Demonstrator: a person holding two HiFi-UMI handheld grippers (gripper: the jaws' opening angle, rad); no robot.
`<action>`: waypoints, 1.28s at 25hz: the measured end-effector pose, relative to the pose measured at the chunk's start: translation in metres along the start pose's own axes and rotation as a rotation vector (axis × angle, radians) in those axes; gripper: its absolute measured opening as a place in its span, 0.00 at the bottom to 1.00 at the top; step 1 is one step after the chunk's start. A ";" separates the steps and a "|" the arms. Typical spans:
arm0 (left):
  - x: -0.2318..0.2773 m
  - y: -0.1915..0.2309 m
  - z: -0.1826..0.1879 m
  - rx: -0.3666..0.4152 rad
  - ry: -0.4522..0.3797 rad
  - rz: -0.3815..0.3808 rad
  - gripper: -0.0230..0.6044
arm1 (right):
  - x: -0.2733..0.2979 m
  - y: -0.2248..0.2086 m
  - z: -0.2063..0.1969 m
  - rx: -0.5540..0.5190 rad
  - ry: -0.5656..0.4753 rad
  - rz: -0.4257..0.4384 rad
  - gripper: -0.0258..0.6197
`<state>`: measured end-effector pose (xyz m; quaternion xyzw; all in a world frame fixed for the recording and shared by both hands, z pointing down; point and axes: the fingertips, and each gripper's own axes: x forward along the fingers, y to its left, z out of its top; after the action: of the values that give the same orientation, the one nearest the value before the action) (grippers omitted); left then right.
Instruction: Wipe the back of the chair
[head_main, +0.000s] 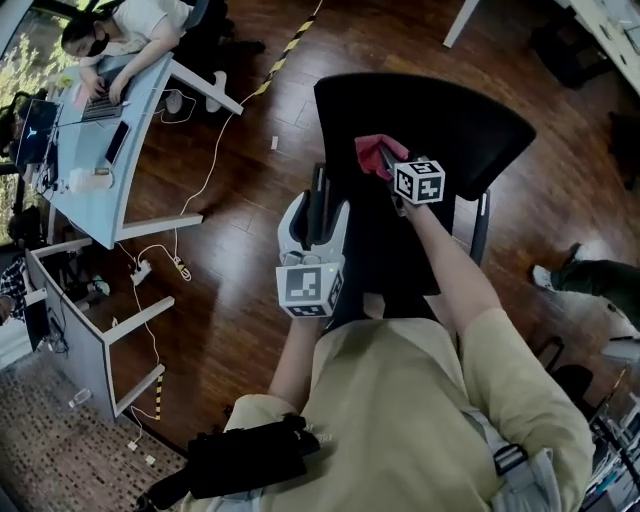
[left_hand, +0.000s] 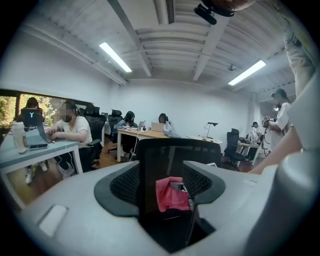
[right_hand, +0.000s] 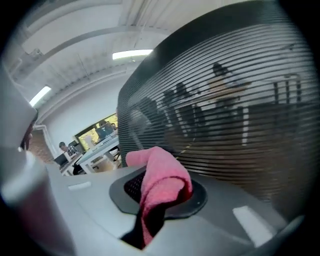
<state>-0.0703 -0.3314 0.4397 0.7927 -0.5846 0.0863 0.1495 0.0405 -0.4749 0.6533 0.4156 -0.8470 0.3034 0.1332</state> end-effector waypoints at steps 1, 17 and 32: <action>0.006 -0.006 0.000 0.000 -0.003 -0.020 0.43 | -0.022 -0.027 0.000 0.024 -0.019 -0.053 0.11; 0.020 -0.031 -0.001 -0.026 0.000 -0.094 0.43 | -0.140 -0.107 -0.044 0.032 0.016 -0.182 0.11; -0.016 0.017 -0.027 -0.027 0.064 0.037 0.43 | 0.044 0.059 -0.037 0.117 0.027 0.148 0.11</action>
<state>-0.0899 -0.3125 0.4624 0.7765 -0.5952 0.1066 0.1772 -0.0339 -0.4514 0.6795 0.3549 -0.8544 0.3668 0.0973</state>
